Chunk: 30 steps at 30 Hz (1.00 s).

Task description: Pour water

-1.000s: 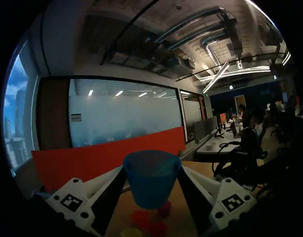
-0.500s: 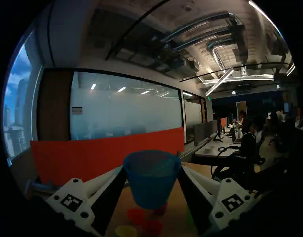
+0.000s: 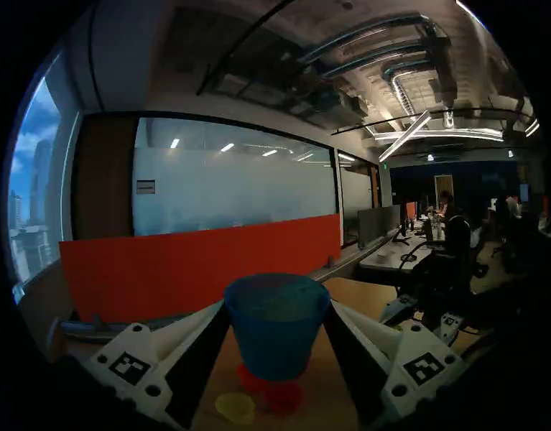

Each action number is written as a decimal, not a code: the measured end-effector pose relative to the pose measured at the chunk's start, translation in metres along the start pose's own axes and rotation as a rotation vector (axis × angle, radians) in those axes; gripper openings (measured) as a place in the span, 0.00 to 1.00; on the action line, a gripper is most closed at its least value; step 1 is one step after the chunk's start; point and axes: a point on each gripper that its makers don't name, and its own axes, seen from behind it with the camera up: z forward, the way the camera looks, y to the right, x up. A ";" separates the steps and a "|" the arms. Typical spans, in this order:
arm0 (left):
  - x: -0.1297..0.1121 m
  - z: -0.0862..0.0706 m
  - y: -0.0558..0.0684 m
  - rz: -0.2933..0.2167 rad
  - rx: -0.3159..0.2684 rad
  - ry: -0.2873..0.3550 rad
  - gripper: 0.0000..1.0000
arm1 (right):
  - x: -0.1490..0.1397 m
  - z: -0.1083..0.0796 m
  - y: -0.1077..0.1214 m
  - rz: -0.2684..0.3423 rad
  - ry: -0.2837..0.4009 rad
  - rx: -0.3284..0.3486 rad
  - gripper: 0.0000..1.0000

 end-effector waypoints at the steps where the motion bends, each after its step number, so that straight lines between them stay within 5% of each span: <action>1: -0.004 -0.001 0.000 -0.003 -0.004 -0.009 0.87 | -0.001 -0.002 0.002 0.000 -0.002 -0.006 0.88; 15: -0.047 -0.013 -0.003 -0.033 -0.014 -0.078 0.87 | -0.006 -0.042 0.025 0.006 -0.013 -0.107 0.89; 30: -0.090 -0.027 0.009 -0.010 -0.048 -0.159 0.87 | -0.006 -0.069 0.034 0.015 -0.018 -0.172 0.89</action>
